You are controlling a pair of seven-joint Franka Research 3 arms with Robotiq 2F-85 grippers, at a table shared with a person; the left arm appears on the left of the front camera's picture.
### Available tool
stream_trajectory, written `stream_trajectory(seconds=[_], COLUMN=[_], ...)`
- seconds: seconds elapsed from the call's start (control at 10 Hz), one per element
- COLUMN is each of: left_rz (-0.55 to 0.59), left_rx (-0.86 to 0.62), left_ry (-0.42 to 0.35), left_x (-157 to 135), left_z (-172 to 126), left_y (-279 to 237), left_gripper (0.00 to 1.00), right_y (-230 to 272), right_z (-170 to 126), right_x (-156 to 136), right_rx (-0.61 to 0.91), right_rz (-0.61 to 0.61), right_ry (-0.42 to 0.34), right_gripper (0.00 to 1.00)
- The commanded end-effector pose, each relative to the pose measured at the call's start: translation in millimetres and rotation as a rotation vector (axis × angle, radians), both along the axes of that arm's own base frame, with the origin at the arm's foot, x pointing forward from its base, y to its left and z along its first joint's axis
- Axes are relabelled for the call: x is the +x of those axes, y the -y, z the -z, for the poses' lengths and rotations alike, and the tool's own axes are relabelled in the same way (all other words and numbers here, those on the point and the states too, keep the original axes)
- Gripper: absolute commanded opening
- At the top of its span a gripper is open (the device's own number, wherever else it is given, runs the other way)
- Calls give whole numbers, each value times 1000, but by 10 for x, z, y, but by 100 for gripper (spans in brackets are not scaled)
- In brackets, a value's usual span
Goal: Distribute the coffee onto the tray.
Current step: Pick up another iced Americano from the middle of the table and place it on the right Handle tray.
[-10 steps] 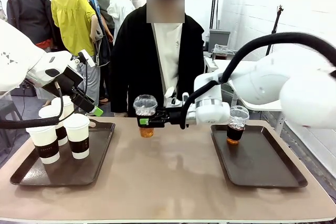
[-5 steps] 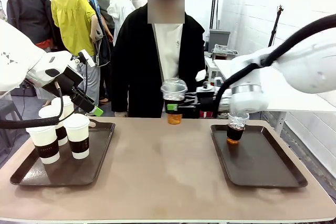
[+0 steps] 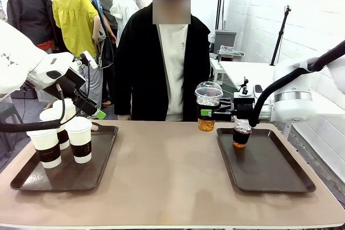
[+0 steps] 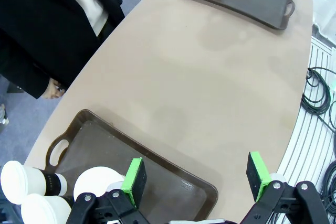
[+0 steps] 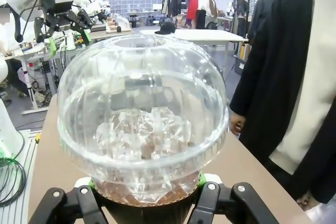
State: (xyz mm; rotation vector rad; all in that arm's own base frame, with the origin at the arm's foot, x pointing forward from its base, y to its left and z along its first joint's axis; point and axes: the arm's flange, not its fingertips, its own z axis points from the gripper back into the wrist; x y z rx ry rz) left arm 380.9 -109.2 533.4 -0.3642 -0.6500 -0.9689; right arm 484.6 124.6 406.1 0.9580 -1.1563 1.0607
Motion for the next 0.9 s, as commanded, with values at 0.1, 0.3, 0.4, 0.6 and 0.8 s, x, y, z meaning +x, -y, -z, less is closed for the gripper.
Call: stream_trajectory(seconds=[0.1,0.3,0.4,0.6,0.8], left_rz=[14,14,14,14,14], left_rx=[-18,-18,-18,-18,-18], left_ry=[-3,-3,-3,-3,-3], left_x=[18,18,18,18,18], left_z=[7,7,7,7,7], left_y=[-13,-13,-13,-13,-13], left_gripper=[100,100,100,100,100], right_y=[-58,-58,-24,226,519], right_z=[-26,-26,36,139,208], right_x=[34,34,-6,-38,-175], right_rx=[-7,-7,-7,-22,-34], right_rz=[-3,-3,-1,-25,-35], right_ry=[6,6,-7,4,16], right_gripper=[66,66,66,66,66])
